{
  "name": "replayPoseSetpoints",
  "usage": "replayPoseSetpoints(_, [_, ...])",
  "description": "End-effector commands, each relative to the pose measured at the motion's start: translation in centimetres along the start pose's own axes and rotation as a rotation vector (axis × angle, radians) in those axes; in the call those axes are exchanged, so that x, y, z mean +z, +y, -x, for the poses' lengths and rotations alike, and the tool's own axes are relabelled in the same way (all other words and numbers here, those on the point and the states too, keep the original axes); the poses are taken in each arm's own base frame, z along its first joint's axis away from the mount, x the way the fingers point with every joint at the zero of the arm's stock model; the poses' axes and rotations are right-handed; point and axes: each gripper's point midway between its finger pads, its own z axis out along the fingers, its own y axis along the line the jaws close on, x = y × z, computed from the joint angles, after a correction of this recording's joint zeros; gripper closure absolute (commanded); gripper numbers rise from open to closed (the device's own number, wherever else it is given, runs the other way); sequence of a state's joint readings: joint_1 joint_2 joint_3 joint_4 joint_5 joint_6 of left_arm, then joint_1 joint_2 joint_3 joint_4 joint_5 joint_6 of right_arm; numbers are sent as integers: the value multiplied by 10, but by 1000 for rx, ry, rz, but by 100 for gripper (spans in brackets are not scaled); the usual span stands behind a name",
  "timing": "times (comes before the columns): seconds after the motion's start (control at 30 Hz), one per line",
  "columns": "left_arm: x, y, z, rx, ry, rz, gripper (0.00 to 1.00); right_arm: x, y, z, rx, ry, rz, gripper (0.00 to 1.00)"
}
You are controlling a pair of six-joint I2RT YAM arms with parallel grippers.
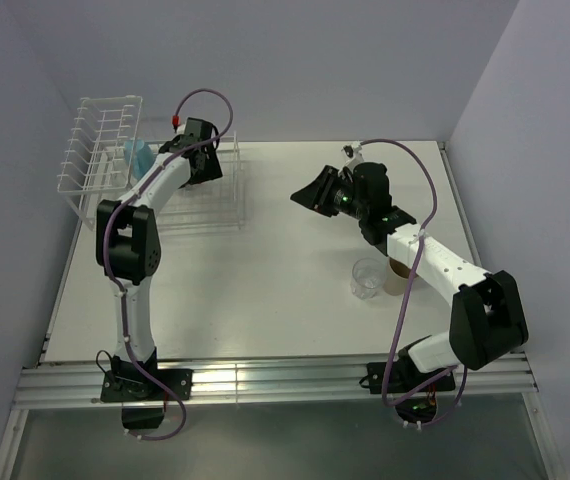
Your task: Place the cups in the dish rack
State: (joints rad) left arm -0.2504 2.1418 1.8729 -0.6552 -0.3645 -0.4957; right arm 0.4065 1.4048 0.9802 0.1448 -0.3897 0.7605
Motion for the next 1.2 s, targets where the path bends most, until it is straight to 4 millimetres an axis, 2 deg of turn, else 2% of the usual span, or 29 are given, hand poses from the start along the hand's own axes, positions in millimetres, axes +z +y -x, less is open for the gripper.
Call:
replayPoseSetpoints(0.0, [-25,-10,31,-52,-91,-45,20,-8,18,11,-45,-52,50,61])
replayPoseSetpoints(0.07, [-23,-13,34,-55,-99,-49,26,-9,17,11,-48,-53,46,62])
replayPoseSetpoints(0.3, [-5,-17,37,-35,-91,-42,31,-10,16,10,-57,-52,43,62])
replayPoseSetpoints(0.5, [15,-9,43,-45,-79,-38,33,-10,14,11,-64,-53,35,62])
replayPoseSetpoints(0.8, [31,0,47,-40,-78,-23,34,-8,12,10,-69,-48,27,62])
replayPoseSetpoints(1.17, [37,6,63,-36,-111,-11,33,-6,11,12,-82,-48,20,62])
